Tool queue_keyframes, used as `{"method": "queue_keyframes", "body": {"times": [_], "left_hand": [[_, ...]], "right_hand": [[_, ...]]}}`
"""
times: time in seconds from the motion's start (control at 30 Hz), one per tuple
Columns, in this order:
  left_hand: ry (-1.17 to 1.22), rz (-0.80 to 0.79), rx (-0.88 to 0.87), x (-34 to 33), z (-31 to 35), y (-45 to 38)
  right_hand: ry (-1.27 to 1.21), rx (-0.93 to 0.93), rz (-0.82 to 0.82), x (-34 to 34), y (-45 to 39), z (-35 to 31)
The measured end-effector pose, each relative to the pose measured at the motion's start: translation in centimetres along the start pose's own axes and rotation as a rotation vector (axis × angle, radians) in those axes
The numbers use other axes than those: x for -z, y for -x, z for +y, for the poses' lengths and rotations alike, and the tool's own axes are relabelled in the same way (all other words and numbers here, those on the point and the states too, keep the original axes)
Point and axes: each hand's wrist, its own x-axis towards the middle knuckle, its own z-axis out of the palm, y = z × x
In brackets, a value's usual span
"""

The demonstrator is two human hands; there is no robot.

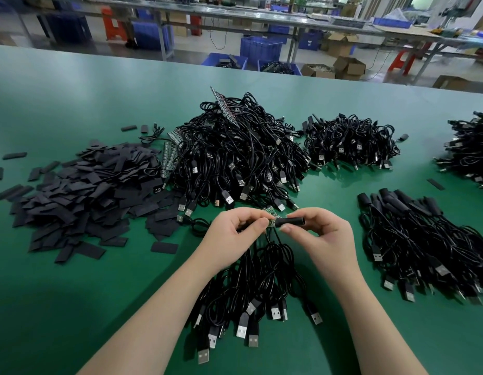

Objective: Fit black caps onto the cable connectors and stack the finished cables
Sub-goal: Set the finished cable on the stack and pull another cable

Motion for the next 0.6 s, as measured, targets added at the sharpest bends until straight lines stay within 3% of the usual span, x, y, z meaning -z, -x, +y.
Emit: {"method": "queue_keyframes", "body": {"times": [0.6], "left_hand": [[-0.004, 0.0, -0.009, 0.03, -0.35, -0.18]], "right_hand": [[0.076, 0.14, 0.074, -0.88, 0.59, -0.49]]}}
